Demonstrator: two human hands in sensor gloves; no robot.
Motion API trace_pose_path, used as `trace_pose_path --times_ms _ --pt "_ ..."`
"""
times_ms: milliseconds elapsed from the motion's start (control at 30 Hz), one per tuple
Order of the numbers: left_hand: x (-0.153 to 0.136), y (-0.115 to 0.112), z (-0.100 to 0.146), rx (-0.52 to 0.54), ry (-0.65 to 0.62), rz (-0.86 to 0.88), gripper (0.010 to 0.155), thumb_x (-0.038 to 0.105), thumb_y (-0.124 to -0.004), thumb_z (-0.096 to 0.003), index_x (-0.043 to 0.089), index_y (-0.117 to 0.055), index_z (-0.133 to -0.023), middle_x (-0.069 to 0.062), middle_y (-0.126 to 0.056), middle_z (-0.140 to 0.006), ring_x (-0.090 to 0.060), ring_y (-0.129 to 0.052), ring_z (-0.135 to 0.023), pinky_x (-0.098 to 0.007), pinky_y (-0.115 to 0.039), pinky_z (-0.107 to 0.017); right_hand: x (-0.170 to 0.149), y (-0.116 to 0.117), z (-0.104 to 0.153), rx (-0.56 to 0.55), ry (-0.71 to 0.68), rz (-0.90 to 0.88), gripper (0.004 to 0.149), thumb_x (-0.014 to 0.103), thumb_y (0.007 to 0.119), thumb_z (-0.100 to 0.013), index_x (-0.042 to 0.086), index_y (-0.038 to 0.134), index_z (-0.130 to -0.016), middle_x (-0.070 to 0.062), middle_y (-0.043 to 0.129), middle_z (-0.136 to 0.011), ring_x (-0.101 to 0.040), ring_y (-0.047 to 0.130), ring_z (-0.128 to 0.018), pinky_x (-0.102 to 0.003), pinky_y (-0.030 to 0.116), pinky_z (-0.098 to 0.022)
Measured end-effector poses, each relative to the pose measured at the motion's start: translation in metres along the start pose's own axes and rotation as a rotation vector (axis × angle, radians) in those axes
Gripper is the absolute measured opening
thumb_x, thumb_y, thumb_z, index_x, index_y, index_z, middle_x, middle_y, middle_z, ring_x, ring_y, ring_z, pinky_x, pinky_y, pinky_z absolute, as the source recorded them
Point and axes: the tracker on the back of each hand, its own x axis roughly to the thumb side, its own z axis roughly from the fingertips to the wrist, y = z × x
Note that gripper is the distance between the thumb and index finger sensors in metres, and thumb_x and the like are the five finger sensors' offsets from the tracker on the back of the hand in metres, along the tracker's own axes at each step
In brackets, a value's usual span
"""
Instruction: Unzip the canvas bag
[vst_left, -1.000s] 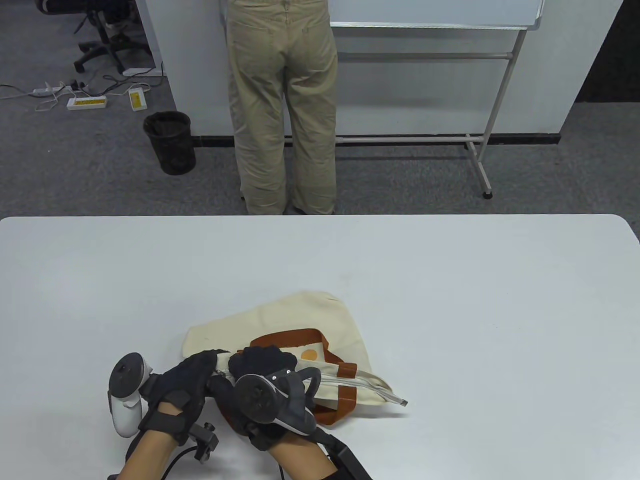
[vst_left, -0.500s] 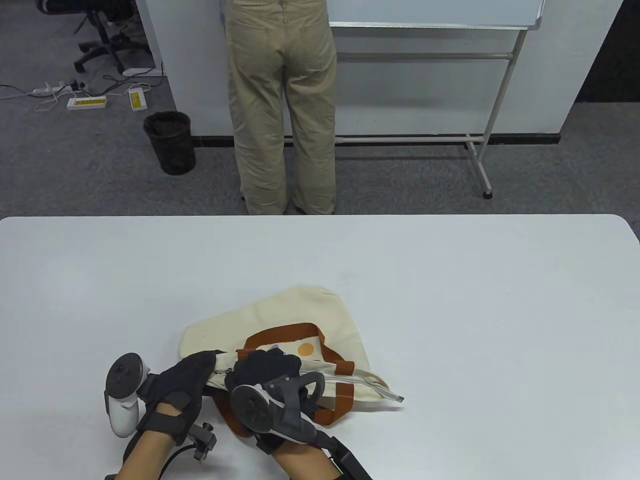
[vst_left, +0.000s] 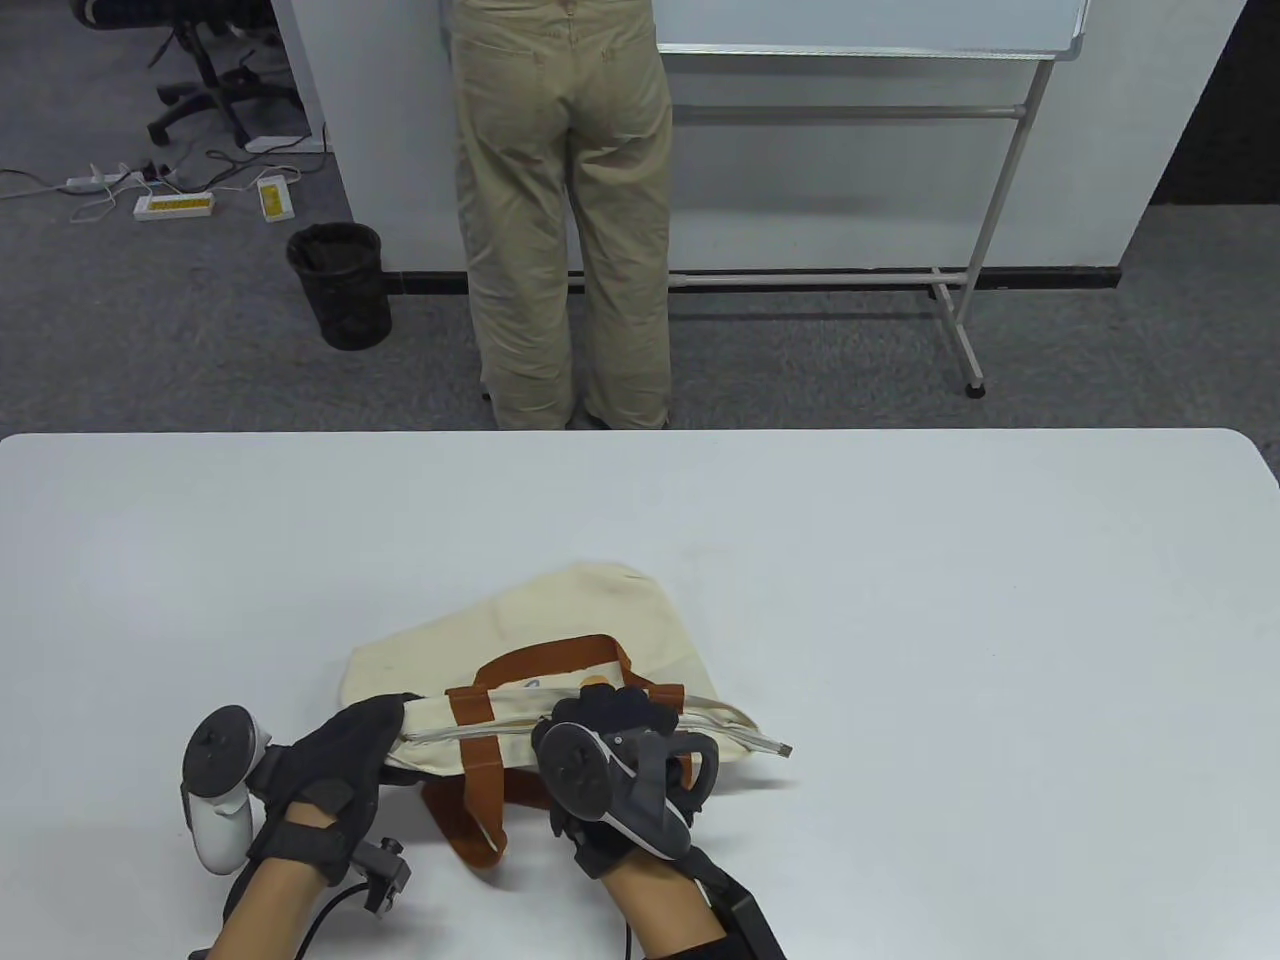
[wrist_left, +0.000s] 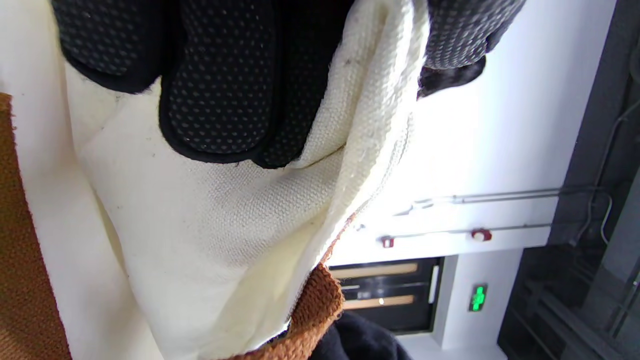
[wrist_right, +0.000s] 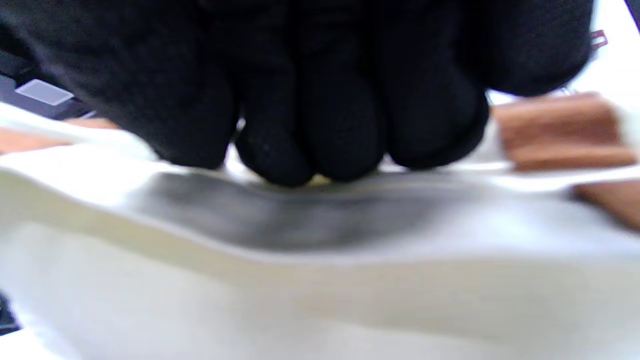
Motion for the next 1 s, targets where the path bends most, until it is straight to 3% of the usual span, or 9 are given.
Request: trace_pose_path --times_ms 333,1000 --pt "0.0 0.009 0.001 0.027 -0.008 0.02 0.049 0.051 -0.069 -0.0506 0.014 -0.088 -0.076 -0.012 -0.1 -0.061 -0.026 -0.101 -0.046 -0.048 -0.079 -0.044 -0.054 -0.003 -0.001 0.022 0.179 0.013 0.04 0.04 0.093 -0.04 0.009 0.096 -0.065 -0.018 0.092 -0.069 -0.044 0.09 -0.058 -0.059 0.067 -0.044" --pt "-0.003 0.014 0.001 0.033 -0.001 0.031 0.049 0.051 -0.069 -0.0505 0.013 -0.088 -0.076 -0.012 -0.1 -0.06 -0.026 -0.101 -0.045 -0.049 -0.079 -0.043 -0.127 -0.021 0.002 0.037 0.492 0.005 0.04 0.039 0.095 -0.039 0.009 0.096 -0.065 -0.018 0.091 -0.072 -0.044 0.088 -0.061 -0.06 0.065 -0.046"
